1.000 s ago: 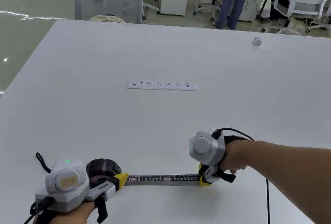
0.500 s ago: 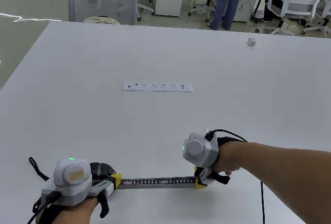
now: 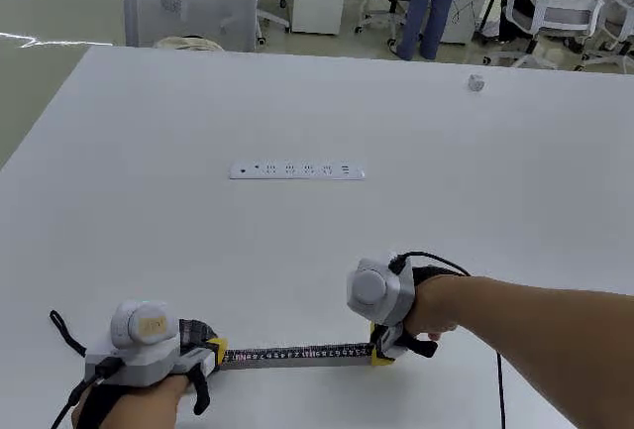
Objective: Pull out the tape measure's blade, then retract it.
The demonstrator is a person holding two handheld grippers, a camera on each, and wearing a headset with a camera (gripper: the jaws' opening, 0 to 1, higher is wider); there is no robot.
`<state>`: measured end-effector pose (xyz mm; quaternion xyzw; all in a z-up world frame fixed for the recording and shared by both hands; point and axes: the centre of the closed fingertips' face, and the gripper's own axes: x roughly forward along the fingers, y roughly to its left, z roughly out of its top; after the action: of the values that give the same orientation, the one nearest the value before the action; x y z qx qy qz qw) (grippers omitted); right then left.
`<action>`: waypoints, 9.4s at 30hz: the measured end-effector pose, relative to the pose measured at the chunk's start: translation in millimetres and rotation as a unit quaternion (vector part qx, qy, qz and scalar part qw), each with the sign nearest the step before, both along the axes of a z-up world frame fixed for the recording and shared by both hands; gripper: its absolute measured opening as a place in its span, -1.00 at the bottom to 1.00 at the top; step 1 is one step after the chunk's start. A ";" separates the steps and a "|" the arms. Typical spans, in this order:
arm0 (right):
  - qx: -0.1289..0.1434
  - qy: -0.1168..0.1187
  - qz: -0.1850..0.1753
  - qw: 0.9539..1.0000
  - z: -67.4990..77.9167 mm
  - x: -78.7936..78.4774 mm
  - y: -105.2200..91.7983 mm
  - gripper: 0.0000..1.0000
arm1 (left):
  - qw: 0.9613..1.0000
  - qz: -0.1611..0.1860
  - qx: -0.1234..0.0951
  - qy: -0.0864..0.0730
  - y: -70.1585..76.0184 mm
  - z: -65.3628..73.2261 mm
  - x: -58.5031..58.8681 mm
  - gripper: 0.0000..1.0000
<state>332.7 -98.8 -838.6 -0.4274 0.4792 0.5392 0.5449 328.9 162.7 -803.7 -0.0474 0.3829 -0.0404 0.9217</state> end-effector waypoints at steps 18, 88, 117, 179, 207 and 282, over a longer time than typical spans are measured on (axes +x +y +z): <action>0.005 -0.002 -0.004 1.000 0.4 -1.7 1.7 -0.71 | 1.000 -0.008 -0.006 -0.008 2.9 0.0 0.1 0.19; 0.025 0.001 -0.012 1.000 0.0 -5.3 26.4 -0.71 | 1.000 -0.012 -0.023 -0.001 0.3 -1.7 -0.9 0.21; 0.032 0.001 -0.015 0.999 -0.3 -6.5 38.3 -0.71 | 1.000 -0.013 -0.025 0.002 1.2 -1.8 -1.7 0.21; 0.043 0.004 -0.009 0.999 0.7 -9.1 61.3 -0.71 | 0.999 -0.013 -0.029 -0.002 0.5 -1.6 -1.6 0.21; 0.047 0.005 -0.006 0.999 0.0 -9.4 71.2 -0.71 | 0.999 -0.014 -0.034 -0.001 0.2 -2.6 -1.1 0.21; 0.061 0.005 -0.002 0.998 -0.1 -13.1 100.9 -0.71 | 0.999 -0.014 -0.045 -0.006 0.3 -3.3 -1.0 0.22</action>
<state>319.6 2.2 -838.7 -0.3901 0.4491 0.5684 0.5684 327.9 162.9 -807.0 -0.0829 0.3761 -0.0705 0.9202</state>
